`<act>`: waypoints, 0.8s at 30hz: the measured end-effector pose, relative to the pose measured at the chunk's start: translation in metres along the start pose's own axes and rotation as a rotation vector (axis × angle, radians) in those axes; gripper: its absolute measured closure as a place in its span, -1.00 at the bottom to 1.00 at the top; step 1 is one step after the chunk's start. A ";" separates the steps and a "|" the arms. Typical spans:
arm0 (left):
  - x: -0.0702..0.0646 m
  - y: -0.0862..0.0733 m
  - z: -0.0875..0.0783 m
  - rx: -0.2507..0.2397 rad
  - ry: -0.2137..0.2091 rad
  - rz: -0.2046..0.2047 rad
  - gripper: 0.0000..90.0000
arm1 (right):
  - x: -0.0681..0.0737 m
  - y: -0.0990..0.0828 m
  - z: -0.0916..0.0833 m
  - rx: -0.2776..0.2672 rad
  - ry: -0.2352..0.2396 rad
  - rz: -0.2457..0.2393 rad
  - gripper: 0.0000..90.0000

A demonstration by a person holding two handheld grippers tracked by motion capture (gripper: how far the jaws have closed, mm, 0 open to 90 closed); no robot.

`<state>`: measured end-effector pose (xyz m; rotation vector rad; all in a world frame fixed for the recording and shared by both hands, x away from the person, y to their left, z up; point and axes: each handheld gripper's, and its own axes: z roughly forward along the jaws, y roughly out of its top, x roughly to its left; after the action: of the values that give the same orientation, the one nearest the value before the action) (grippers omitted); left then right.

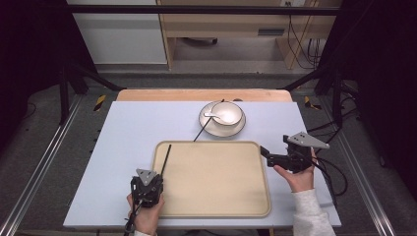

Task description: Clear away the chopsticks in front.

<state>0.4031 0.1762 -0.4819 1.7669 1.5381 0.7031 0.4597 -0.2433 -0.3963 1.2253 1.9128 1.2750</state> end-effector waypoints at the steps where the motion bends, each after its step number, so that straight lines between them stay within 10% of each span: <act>1: 0.000 0.000 0.000 0.005 0.000 0.005 0.90 | 0.000 0.000 0.000 -0.001 0.001 0.000 -0.85; 13: 0.001 0.008 -0.003 -0.010 -0.030 0.015 0.82 | 0.000 0.000 -0.001 -0.005 0.003 0.006 -0.86; 24: 0.006 0.040 -0.009 -0.105 -0.148 0.054 0.54 | -0.003 0.002 -0.005 -0.022 -0.004 0.009 -0.87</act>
<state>0.4215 0.1812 -0.4451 1.7473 1.3357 0.6513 0.4575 -0.2482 -0.3926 1.2258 1.8874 1.2945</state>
